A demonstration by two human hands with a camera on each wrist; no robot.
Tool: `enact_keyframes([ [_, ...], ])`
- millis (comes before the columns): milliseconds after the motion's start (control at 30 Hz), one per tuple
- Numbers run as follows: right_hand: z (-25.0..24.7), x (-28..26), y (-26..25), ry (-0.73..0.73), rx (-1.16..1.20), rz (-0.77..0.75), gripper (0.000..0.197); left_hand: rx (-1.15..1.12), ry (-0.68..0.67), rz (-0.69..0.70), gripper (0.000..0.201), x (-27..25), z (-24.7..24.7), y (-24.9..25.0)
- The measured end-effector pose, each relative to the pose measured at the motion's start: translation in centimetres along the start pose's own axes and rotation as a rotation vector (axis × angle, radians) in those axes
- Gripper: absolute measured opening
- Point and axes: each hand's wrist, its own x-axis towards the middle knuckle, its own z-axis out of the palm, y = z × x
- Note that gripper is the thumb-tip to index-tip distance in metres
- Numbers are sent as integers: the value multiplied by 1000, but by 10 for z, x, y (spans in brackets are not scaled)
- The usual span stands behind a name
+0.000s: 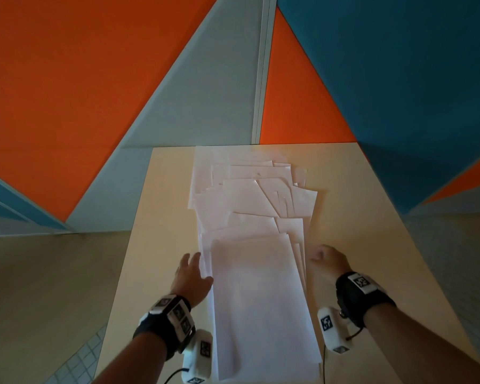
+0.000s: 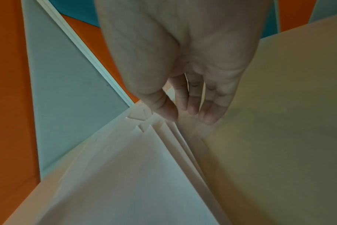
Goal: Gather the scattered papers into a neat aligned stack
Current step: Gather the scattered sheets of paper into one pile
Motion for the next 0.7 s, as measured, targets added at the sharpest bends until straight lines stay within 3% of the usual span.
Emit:
enact_keyframes([
  [167,-2,17,-18,-17,-82,66,28,60,-51,53,78,28,-4,15],
  [367,11,24,-20,-81,-68,18,9,82,-62,131,76,44,6,31],
  [600,11,40,-15,-4,-194,24,23,98,-28,91,78,54,2,30],
  [700,22,42,-11,-28,-148,25,7,132,-56,109,80,52,3,34],
])
